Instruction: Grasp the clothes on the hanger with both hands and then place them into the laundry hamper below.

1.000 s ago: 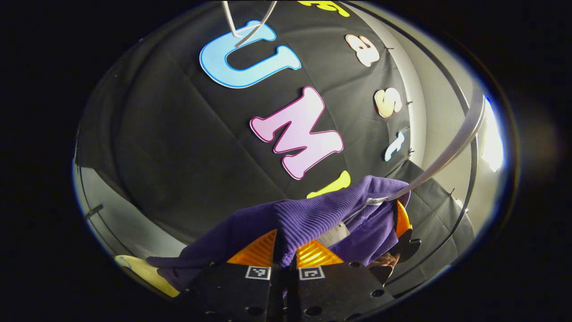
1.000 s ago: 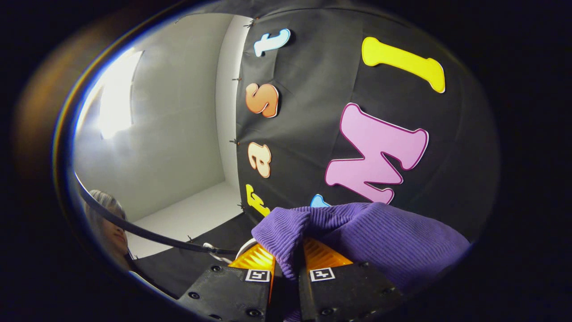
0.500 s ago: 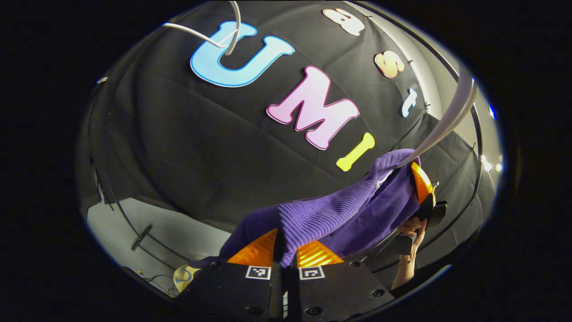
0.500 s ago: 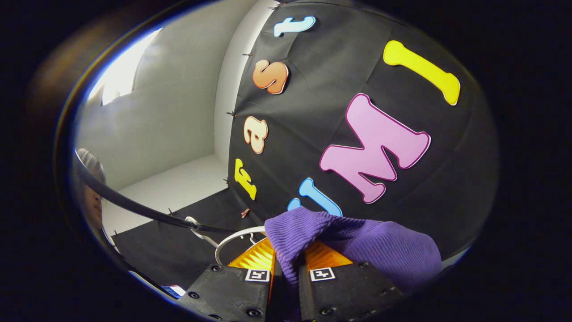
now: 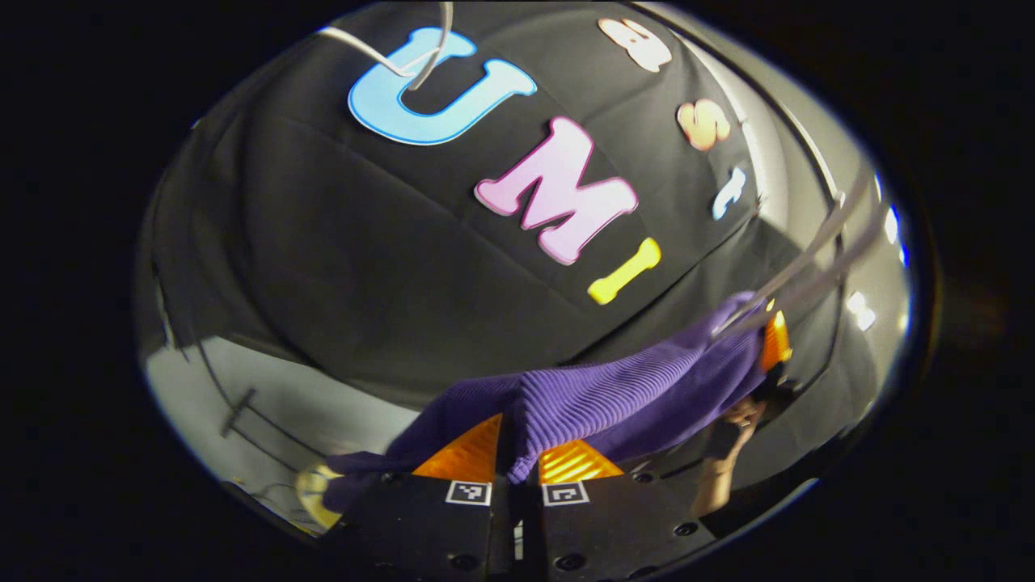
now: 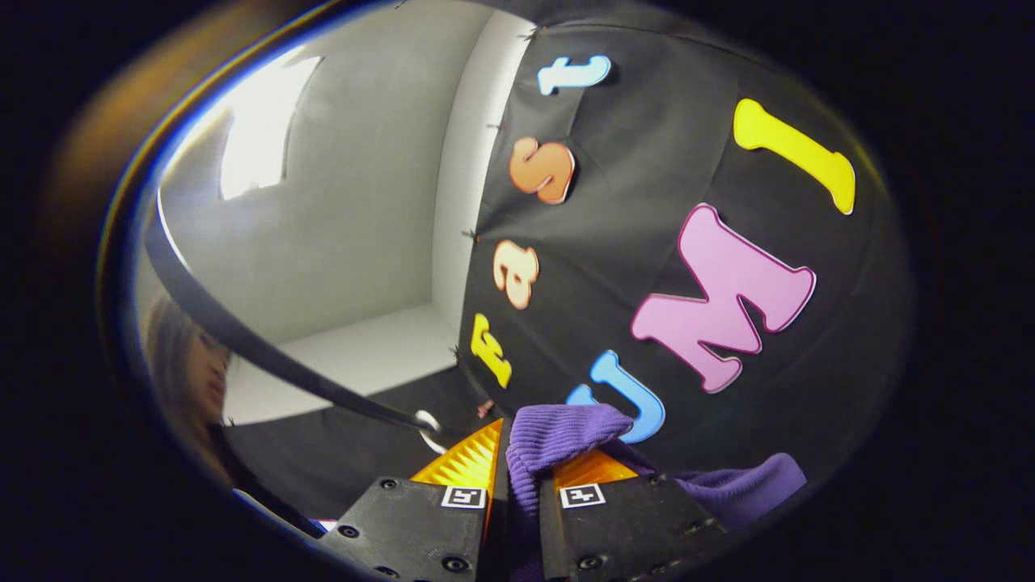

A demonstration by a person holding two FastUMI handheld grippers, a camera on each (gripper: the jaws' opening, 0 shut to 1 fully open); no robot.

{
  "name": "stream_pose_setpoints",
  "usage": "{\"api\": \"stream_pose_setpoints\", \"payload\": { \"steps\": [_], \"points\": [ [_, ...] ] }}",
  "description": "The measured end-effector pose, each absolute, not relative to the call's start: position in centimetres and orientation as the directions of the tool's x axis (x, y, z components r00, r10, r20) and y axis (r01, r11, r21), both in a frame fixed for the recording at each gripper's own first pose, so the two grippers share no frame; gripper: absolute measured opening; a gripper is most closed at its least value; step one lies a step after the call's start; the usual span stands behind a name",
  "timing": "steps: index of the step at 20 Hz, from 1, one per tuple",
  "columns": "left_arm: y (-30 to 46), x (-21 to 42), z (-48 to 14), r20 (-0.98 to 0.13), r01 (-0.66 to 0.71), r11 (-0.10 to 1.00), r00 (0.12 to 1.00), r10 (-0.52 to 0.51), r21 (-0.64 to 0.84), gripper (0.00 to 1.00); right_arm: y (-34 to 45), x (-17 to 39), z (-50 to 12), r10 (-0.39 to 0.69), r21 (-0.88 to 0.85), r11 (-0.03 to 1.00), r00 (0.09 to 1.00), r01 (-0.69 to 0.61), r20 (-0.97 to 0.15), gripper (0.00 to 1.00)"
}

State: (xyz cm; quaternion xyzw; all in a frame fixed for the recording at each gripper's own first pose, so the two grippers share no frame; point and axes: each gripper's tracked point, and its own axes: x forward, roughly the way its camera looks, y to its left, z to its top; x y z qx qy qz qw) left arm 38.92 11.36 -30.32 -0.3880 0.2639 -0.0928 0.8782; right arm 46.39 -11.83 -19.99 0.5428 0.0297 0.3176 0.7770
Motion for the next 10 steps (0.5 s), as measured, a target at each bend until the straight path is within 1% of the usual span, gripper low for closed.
{"api": "stream_pose_setpoints", "payload": {
  "steps": [1, 3, 4, 5, 7, 9, 10],
  "points": [
    [11.5, 39.6, -29.4, -0.375, -0.029, 0.697, 0.858, -0.35, -0.717, 0.08, -12.4, 46.5, -21.7, 0.521, 0.868, 0.232, 0.81, -0.439, 0.27, 0.18],
    [11.6, 39.9, -31.1, -0.426, -0.026, 0.778, 0.848, -0.316, -0.628, 0.08, -12.8, 46.8, -23.2, 0.513, 0.887, 0.229, 0.824, -0.401, 0.24, 0.18],
    [11.6, 39.7, -31.5, -0.436, -0.027, 0.772, 0.838, -0.329, -0.634, 0.08, -13.4, 47.6, -24.5, 0.496, 0.906, 0.221, 0.842, -0.36, 0.214, 0.18],
    [11.4, 39.6, -31.8, -0.432, -0.027, 0.757, 0.834, -0.343, -0.653, 0.08, -13.7, 48.2, -26.4, 0.479, 0.92, 0.237, 0.861, -0.313, 0.17, 0.18],
    [11.9, 40.4, -34.3, -0.457, -0.067, 0.745, 0.825, -0.332, -0.663, 0.08, -13.7, 48.9, -31.5, 0.471, 0.934, 0.289, 0.881, -0.211, 0.053, 0.18],
    [12.5, 40.3, -37.1, -0.494, -0.127, 0.73, 0.811, -0.313, -0.672, 0.08, -12.8, 48.2, -36.1, 0.483, 0.933, 0.345, 0.872, -0.105, -0.081, 0.18],
    [12.7, 39.8, -38.3, -0.509, -0.161, 0.713, 0.804, -0.306, -0.682, 0.08, -12.1, 47.3, -37.8, 0.498, 0.919, 0.386, 0.857, -0.08, -0.134, 0.17]
  ]
}}
